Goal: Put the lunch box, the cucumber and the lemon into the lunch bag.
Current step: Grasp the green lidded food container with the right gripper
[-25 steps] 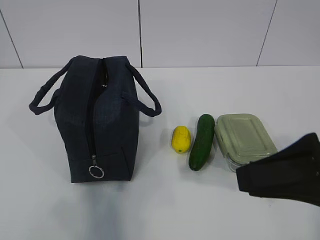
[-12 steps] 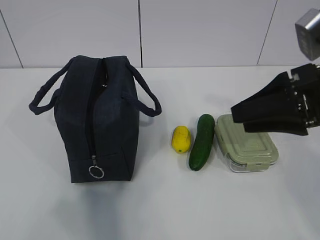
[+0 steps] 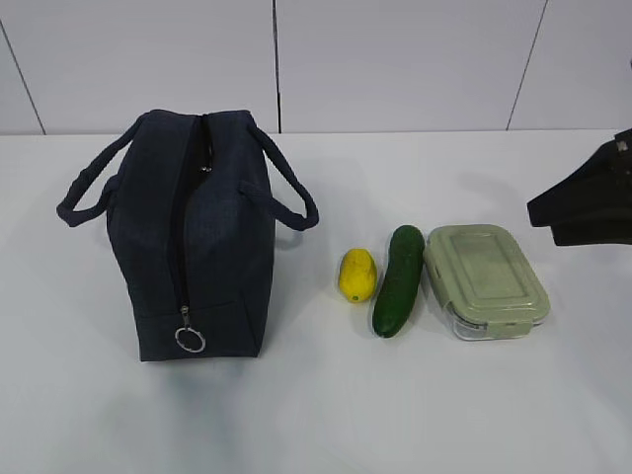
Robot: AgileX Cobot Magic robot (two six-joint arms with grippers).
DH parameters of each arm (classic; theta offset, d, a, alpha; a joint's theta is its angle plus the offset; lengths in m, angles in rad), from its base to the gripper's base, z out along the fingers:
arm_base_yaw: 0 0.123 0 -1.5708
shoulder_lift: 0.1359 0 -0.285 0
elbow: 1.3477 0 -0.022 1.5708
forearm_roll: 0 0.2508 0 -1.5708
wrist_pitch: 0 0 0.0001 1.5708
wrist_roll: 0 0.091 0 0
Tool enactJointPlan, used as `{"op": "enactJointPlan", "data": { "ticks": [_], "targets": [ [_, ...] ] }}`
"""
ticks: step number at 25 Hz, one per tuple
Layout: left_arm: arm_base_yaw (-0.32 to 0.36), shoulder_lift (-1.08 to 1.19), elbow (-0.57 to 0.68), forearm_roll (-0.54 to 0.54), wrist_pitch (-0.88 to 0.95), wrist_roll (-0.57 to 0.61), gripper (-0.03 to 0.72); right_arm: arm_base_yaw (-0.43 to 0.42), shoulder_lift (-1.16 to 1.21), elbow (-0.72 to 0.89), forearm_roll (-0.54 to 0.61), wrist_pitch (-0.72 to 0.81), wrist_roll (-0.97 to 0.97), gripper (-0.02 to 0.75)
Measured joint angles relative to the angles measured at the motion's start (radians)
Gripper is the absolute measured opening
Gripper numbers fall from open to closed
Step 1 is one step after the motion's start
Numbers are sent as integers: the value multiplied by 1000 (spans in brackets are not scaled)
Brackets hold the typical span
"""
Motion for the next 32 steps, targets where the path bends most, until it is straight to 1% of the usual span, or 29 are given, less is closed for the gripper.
{"op": "enactJointPlan", "data": {
  "ticks": [4, 8, 11, 13, 16, 22, 24, 32],
  "targets": [
    [0, 0, 0, 0, 0, 0, 236, -35, 69, -46, -19, 0, -8, 421],
    [0, 0, 0, 0, 0, 0, 236, -39, 111, -78, -56, 0, -52, 436],
    [0, 0, 0, 0, 0, 0, 236, -39, 135, -84, -70, 0, -83, 507],
    [0, 0, 0, 0, 0, 0, 236, -39, 155, -86, -71, 0, -103, 584],
    [0, 0, 0, 0, 0, 0, 236, -39, 189, -86, -74, 0, -134, 640],
    [0, 0, 0, 0, 0, 0, 236, -39, 256, -94, -93, -6, -179, 653],
    [0, 0, 0, 0, 0, 0, 236, -39, 285, -117, -111, -13, -183, 655],
    [0, 0, 0, 0, 0, 0, 236, -39, 389, -229, -121, -13, -179, 656]
  ]
}}
